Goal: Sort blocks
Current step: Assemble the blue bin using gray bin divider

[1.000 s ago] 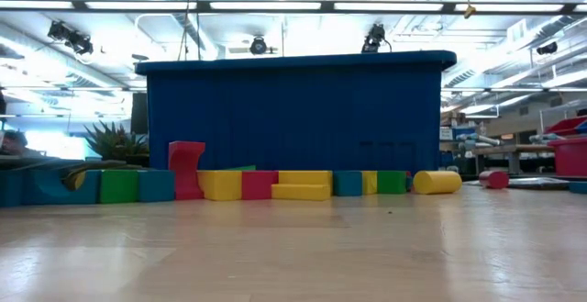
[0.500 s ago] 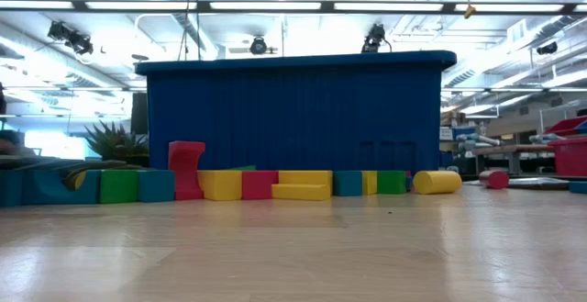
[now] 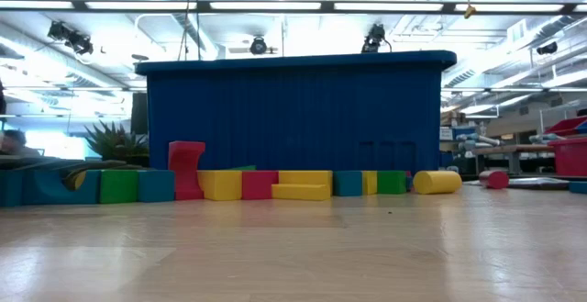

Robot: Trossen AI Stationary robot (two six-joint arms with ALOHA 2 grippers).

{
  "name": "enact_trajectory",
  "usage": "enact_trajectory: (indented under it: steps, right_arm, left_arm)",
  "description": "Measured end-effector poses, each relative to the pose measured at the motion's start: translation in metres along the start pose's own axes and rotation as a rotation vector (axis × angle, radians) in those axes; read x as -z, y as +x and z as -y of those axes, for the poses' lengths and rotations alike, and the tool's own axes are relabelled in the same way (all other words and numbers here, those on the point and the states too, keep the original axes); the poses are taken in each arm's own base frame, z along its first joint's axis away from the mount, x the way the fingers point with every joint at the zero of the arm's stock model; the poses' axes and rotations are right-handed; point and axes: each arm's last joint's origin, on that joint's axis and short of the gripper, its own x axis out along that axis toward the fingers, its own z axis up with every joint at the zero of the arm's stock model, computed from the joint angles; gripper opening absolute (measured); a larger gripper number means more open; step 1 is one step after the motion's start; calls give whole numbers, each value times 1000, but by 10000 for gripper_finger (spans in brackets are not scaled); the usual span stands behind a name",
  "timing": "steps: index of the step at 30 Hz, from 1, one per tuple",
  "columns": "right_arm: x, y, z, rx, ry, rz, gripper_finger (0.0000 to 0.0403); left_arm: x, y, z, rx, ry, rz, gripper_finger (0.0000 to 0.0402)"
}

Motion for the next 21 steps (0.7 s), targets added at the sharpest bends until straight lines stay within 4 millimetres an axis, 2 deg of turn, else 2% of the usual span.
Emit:
enact_trajectory:
  steps: [8, 15, 21]
  right_arm:
    - [0, 0, 0, 0, -1, -1, 0]
    - [2, 0, 0, 6, 5, -22, 10]
    - [2, -2, 0, 8, 11, -84, 45]
  left_arm:
    - [-3, 0, 0, 26, 42, 25, 13]
    - [0, 0, -1, 5, 77, -4, 7]
    - [-2, -8, -4, 3, 92, -27, 7]
